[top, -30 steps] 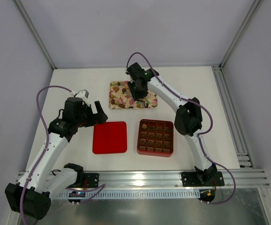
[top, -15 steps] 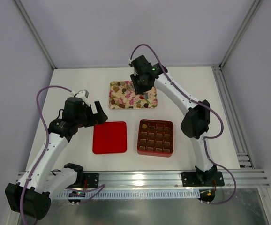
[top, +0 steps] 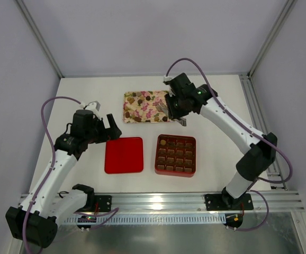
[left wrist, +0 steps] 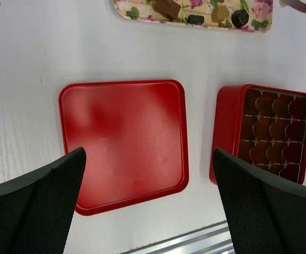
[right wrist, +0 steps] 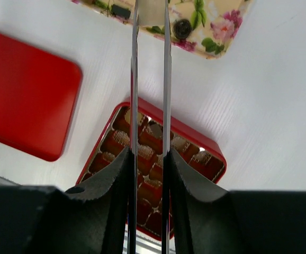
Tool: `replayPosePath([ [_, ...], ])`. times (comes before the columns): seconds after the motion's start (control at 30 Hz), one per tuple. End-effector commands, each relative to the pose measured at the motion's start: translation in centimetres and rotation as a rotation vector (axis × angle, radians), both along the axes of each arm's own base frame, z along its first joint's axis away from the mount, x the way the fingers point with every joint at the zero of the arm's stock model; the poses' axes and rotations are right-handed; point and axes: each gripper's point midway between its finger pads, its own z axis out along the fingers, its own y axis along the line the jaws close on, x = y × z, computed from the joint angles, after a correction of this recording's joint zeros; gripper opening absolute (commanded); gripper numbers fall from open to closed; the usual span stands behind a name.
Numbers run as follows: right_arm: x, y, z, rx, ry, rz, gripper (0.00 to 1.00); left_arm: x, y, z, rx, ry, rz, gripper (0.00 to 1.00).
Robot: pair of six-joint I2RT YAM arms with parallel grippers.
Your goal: Pack the chocolate
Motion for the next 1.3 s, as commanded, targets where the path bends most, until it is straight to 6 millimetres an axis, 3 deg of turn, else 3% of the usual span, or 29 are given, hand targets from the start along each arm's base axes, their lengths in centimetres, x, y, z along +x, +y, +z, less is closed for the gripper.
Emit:
replayPosePath([
  [0.0, -1.9, -1.2, 3.2, 0.092, -0.085, -0.030, 0.31, 0.5, -0.3, 1.5, -0.015, -0.048, -0.016, 1.00],
  [0.03, -2.9, -1.9, 1.8, 0.078, -0.056, -0.033, 0.31, 0.4, -0.2, 1.5, -0.014, -0.047, -0.016, 1.00],
  [0.1, -4.6, -2.9, 2.6, 0.106, -0.074, -0.041, 0.31, 0.4, -0.2, 1.4, -0.014, -0.045, -0.016, 1.00],
  [0.13, -5.6, -3.6, 1.1, 0.085, -0.042, -0.043, 0.31, 0.4, -0.3, 1.5, -0.015, -0.048, -0.017, 1.00],
  [0.17, -6.5, -4.5, 2.0, 0.103, -0.069, -0.050, 0.31, 0.4, -0.3, 1.5, -0.015, -0.046, -0.017, 1.00],
  [0.2, -7.5, -5.2, 0.5, 0.082, -0.038, -0.058, 0.31, 0.4, -0.3, 1.4, -0.015, -0.045, -0.017, 1.00],
  [0.3, -9.8, -6.5, 0.7, 0.117, -0.045, -0.068, 0.31, 0.4, -0.3, 1.5, -0.015, -0.045, -0.015, 1.00],
  [0.33, -10.7, -7.1, -0.5, 0.104, -0.016, -0.080, 0.31, 0.4, -0.3, 1.4, -0.014, -0.043, -0.015, 1.00],
  [0.4, -11.7, -8.0, -0.2, 0.117, -0.032, -0.092, 0.31, 0.5, -0.3, 1.4, -0.014, -0.042, -0.015, 1.00],
  [0.5, -13.1, -8.9, -1.5, 0.114, -0.007, -0.108, 0.32, 0.5, -0.3, 1.4, -0.013, -0.042, -0.016, 1.00],
  [1.1, -15.3, -9.6, -4.1, 0.118, 0.055, -0.109, 0.32, 0.5, -0.2, 1.0, -0.006, -0.031, -0.011, 1.00],
  [1.27, -15.4, -9.6, -4.3, 0.118, 0.054, -0.110, 0.38, 0.5, -0.2, 1.1, -0.008, -0.032, -0.011, 1.00],
])
